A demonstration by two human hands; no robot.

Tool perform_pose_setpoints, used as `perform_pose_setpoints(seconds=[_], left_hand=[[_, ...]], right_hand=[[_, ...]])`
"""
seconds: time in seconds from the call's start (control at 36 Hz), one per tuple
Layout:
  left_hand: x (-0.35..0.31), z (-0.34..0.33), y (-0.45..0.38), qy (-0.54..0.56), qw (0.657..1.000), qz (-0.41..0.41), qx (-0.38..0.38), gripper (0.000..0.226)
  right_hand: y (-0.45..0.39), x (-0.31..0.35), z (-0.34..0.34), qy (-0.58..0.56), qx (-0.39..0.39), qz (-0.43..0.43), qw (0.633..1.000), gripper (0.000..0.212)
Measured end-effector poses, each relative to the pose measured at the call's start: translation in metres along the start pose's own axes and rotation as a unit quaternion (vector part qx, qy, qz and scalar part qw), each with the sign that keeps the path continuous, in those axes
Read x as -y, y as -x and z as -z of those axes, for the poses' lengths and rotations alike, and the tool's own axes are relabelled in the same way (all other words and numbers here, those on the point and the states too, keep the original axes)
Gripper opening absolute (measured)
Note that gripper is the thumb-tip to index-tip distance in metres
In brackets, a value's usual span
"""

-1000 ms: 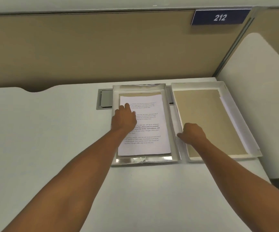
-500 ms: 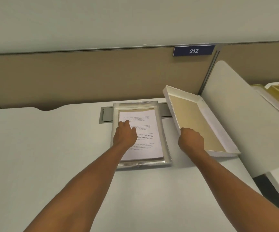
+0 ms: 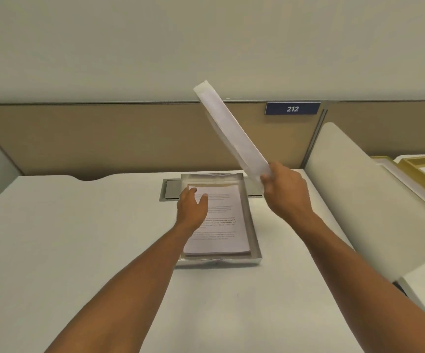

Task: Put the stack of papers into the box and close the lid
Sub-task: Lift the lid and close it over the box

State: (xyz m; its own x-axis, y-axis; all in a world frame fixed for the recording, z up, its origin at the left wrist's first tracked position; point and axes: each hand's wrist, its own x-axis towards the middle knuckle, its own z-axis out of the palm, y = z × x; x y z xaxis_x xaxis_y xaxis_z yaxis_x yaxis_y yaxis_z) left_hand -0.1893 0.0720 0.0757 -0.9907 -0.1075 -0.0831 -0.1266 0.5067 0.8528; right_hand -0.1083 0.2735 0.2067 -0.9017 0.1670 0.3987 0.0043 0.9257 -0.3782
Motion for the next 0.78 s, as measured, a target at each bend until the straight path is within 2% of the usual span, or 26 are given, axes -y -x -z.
perform_pose_setpoints(seconds=[0.06, 0.11, 0.25, 0.33, 0.42, 0.47, 0.58, 0.78], left_hand=[[-0.001, 0.005, 0.003, 0.067, 0.997, 0.037, 0.012, 0.054], [-0.003, 0.01, 0.005, 0.136, 0.987, 0.08, 0.022, 0.053], [-0.004, 0.025, 0.005, 0.308, 0.938, 0.161, 0.007, 0.045], [-0.004, 0.038, 0.009, 0.387, 0.901, 0.193, 0.035, 0.044], [0.011, 0.049, 0.007, 0.396, 0.893, 0.2, 0.077, 0.06], [0.024, 0.054, 0.008, 0.398, 0.889, 0.209, 0.083, 0.062], [0.045, 0.058, 0.012, 0.399, 0.885, 0.23, 0.072, 0.052], [0.069, 0.058, 0.005, 0.364, 0.892, 0.263, 0.047, 0.037]], right_hand=[[-0.008, 0.005, 0.009, -0.103, 0.016, -0.02, 0.994, 0.028], [-0.015, 0.007, 0.014, -0.236, 0.03, -0.052, 0.97, 0.024], [-0.026, 0.005, 0.012, -0.475, 0.072, -0.12, 0.869, 0.011], [-0.029, 0.002, 0.004, -0.537, 0.119, -0.139, 0.824, 0.014], [-0.03, -0.005, -0.005, -0.564, 0.132, -0.15, 0.801, 0.018], [-0.032, -0.012, -0.011, -0.581, 0.128, -0.169, 0.786, 0.019], [-0.033, -0.032, -0.035, -0.554, 0.125, -0.221, 0.793, 0.022], [-0.007, -0.066, -0.096, -0.412, 0.137, -0.306, 0.848, 0.035]])
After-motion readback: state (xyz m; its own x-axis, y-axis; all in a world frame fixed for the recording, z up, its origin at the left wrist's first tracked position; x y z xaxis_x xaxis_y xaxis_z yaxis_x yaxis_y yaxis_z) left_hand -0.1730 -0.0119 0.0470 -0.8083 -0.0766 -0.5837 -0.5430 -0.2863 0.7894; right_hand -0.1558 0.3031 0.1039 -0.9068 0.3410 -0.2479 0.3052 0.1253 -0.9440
